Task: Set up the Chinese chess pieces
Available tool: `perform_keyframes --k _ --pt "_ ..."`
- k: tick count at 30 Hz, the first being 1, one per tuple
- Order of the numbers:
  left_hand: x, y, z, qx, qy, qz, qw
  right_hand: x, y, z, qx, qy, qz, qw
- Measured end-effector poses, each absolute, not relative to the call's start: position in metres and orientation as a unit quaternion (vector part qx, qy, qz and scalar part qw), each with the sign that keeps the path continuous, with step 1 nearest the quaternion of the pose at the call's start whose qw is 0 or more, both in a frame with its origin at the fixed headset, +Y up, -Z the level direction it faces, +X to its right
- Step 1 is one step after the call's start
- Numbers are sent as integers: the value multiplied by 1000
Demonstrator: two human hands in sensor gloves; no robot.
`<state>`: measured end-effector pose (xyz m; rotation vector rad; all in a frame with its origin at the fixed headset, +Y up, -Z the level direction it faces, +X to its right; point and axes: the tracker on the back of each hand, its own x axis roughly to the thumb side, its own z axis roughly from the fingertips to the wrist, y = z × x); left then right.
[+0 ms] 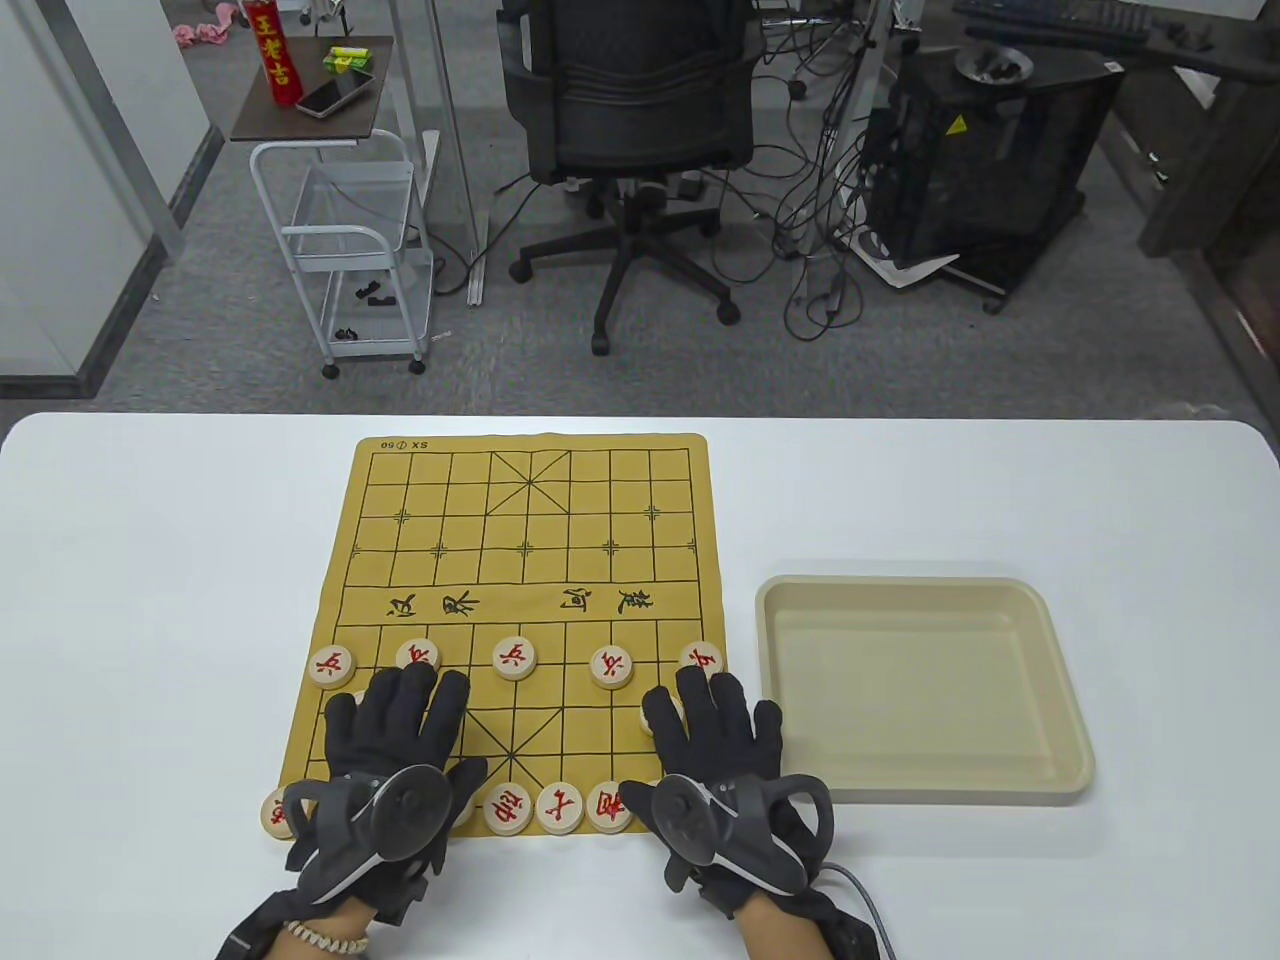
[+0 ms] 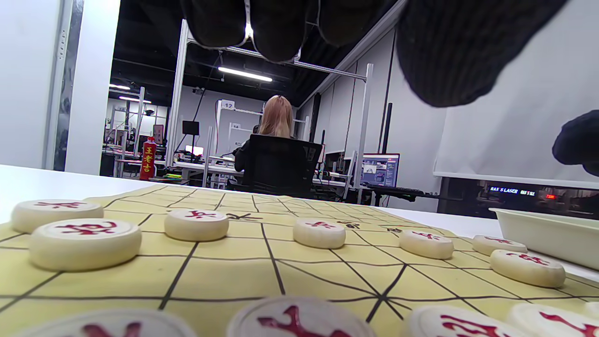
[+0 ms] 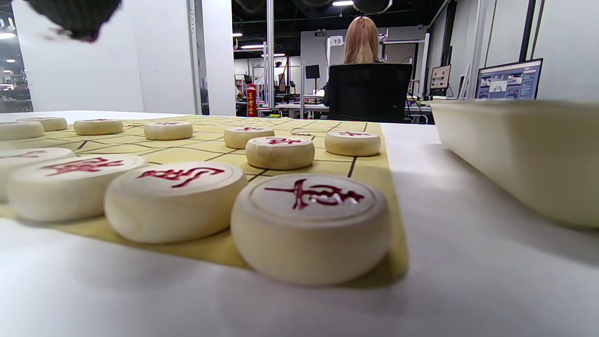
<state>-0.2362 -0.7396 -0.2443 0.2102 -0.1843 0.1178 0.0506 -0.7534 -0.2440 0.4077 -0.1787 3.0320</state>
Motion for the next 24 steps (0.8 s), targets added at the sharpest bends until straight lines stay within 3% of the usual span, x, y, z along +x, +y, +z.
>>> perform_keyframes --k 24 --pt "-236 -738 -241 113 -97 60 987 48 -754 -240 135 -64 988 27"
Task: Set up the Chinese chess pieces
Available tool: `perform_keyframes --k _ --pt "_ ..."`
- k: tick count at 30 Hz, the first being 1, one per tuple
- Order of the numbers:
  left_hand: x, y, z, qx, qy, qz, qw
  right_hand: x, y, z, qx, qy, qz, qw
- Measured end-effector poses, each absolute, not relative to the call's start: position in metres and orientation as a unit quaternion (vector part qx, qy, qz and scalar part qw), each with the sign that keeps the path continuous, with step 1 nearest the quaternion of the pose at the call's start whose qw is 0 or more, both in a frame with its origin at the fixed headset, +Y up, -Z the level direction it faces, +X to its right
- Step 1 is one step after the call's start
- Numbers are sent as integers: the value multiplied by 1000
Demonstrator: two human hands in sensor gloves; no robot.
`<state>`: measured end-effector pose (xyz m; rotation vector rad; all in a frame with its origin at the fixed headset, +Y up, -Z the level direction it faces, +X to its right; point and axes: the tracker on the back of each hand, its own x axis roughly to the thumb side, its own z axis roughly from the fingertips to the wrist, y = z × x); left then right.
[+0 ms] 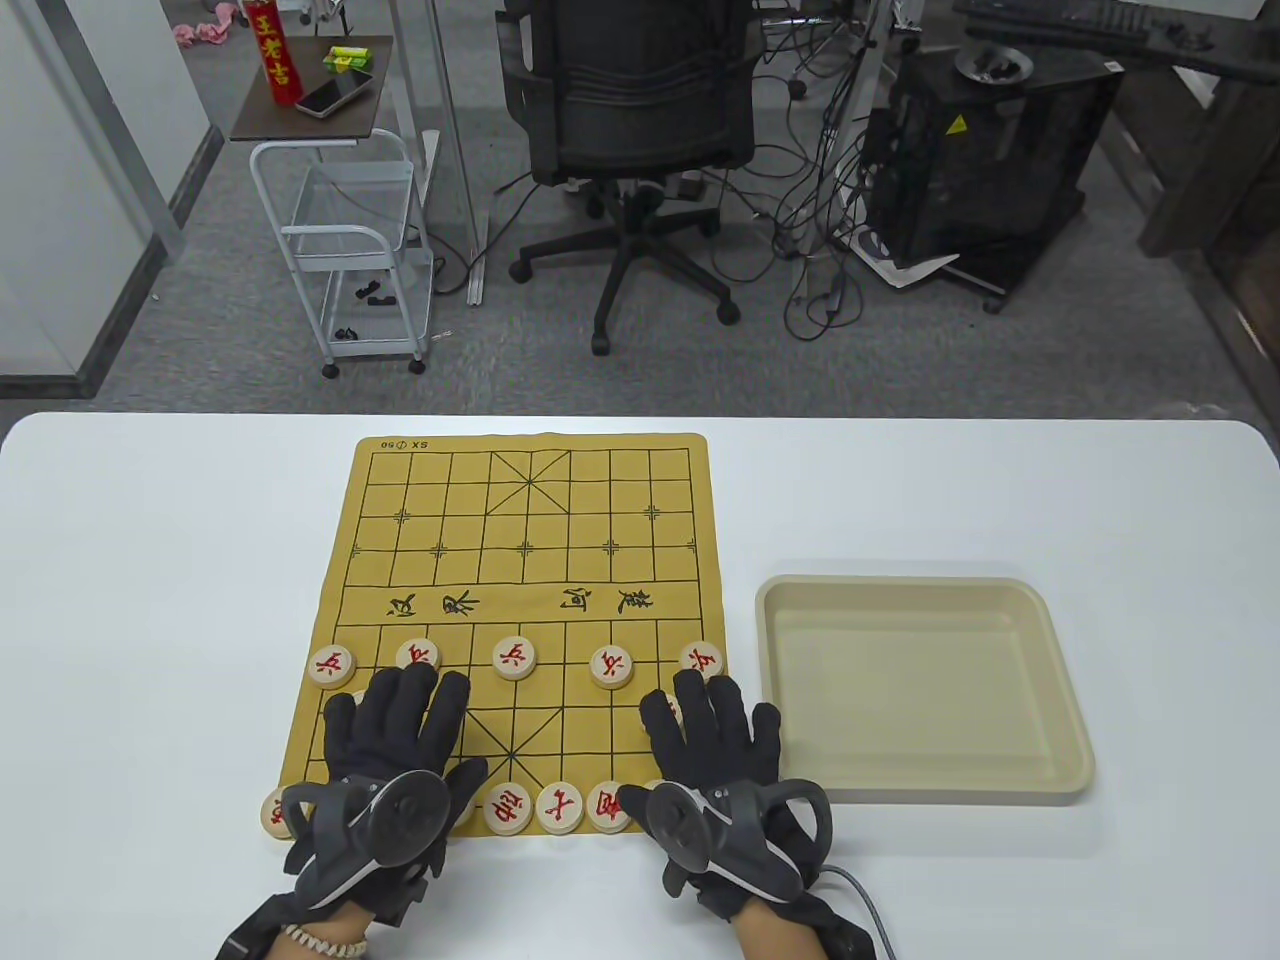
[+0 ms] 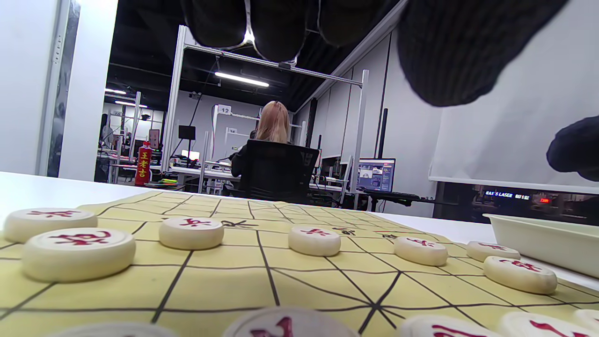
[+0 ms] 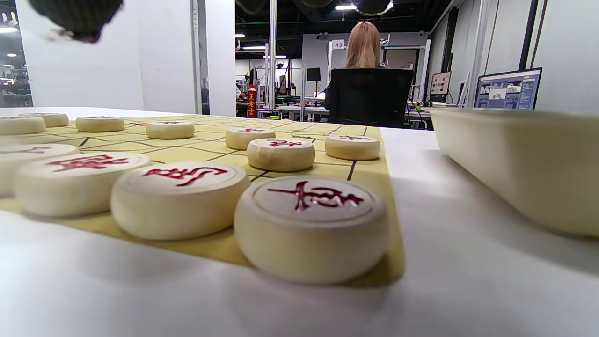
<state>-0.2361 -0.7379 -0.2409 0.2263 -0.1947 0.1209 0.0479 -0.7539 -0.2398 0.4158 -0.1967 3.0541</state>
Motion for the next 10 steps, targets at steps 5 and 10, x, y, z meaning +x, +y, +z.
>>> perform_keyframes --k 5,10 --pt "-236 -737 -240 114 -96 59 987 48 -754 -239 134 -65 989 26" --pt "-237 -737 -240 113 -95 59 987 49 -754 -239 132 -64 989 27"
